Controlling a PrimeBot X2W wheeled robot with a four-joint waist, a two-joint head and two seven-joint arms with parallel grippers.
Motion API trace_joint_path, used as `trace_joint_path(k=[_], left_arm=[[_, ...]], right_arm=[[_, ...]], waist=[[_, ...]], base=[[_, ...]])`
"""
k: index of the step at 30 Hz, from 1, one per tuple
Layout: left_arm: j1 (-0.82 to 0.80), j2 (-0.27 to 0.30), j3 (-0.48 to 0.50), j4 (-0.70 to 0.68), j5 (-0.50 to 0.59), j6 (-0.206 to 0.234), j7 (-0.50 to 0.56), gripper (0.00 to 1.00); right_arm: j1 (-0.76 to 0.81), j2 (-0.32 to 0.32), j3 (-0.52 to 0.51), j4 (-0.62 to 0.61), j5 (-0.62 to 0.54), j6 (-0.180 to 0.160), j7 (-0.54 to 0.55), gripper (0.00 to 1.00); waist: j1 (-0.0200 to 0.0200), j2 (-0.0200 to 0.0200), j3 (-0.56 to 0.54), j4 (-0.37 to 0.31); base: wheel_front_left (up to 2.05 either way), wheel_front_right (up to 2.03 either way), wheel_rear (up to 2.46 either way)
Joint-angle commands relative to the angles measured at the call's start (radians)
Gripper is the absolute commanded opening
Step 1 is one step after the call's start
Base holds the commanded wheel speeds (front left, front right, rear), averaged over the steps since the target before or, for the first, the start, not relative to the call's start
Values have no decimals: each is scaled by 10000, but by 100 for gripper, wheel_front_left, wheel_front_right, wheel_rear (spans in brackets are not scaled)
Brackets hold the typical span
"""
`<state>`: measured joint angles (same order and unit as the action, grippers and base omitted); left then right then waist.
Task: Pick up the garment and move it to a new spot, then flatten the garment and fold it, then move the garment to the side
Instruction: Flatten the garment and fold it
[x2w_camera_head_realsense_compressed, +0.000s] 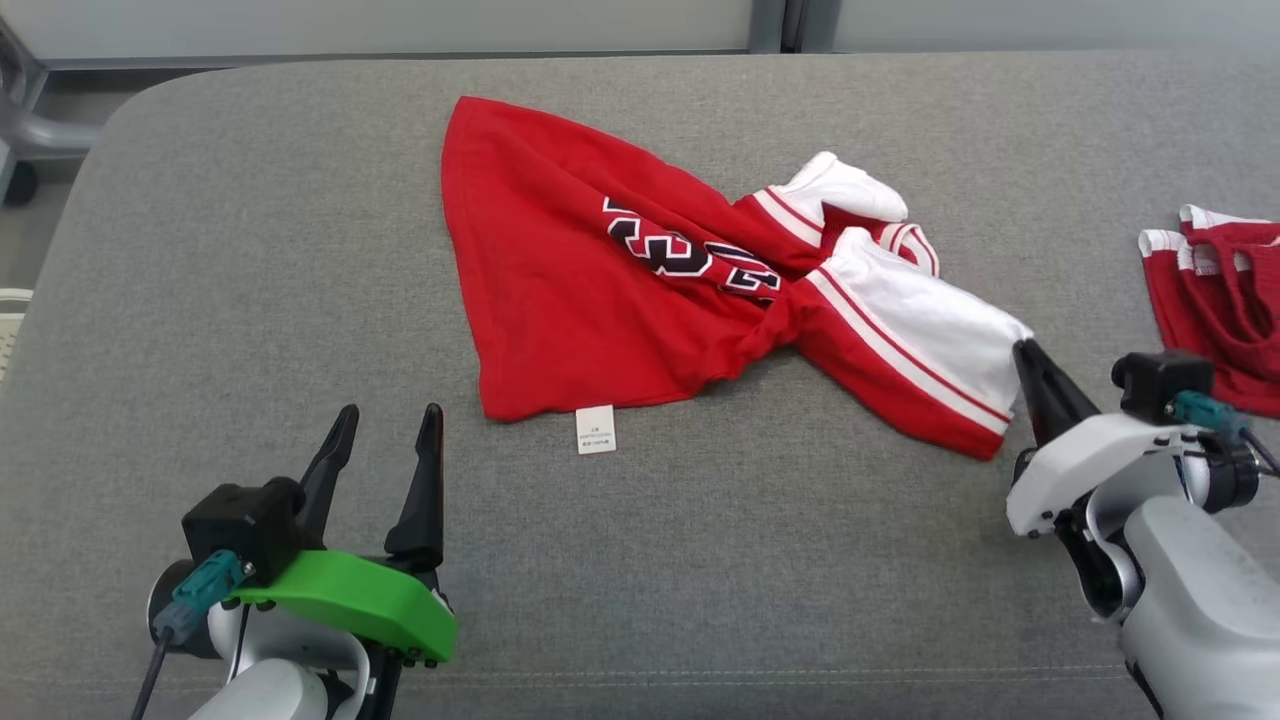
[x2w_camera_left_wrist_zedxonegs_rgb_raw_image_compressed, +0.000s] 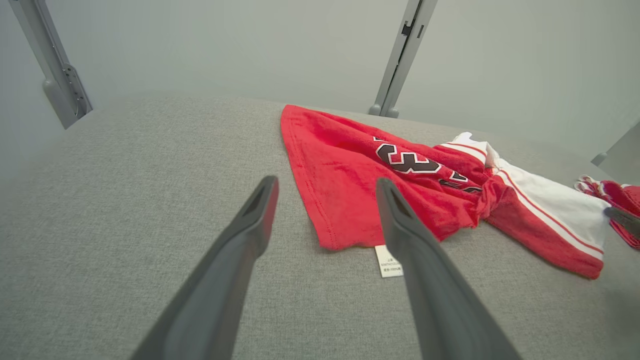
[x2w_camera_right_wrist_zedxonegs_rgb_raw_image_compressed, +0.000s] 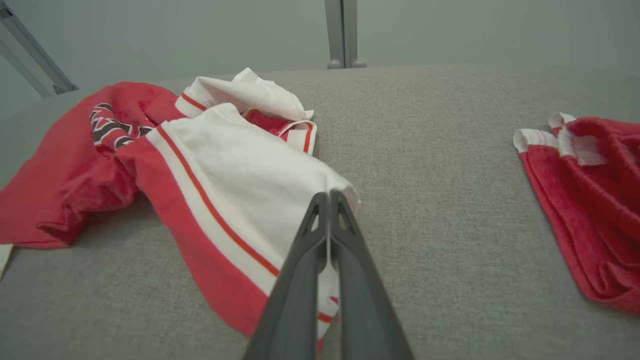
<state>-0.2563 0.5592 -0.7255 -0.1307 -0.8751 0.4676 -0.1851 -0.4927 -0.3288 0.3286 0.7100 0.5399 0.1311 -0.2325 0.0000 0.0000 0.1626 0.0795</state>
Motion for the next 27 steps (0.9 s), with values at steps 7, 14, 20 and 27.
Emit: trace_joint_path(k=[7,14,20,27], left_arm=[[270,145,67,-25,-133,78,15,100],[303,194,165,15,-204,58,-54,100],[233,157,166,68,-220,12,-82,100],[195,93,147,141,-238,-19,-106,100]], right_arm=[[1644,255,-105,-1517,-607,-8,-161,0],[2429,-145,1022,-3184,-2348,-8,-120,0],[2537,-780,2037,-3999,-3978,-10,-130,0],[2304,-1043,2955,-4113,-5513,-10,-209,0]], waist=[[0,0,-10,-493],[0,0,17,-757],[0,0,-4,-869],[0,0,-22,-844]], base=[[0,0,0],[0,0,0],[0,0,0],[0,0,0]])
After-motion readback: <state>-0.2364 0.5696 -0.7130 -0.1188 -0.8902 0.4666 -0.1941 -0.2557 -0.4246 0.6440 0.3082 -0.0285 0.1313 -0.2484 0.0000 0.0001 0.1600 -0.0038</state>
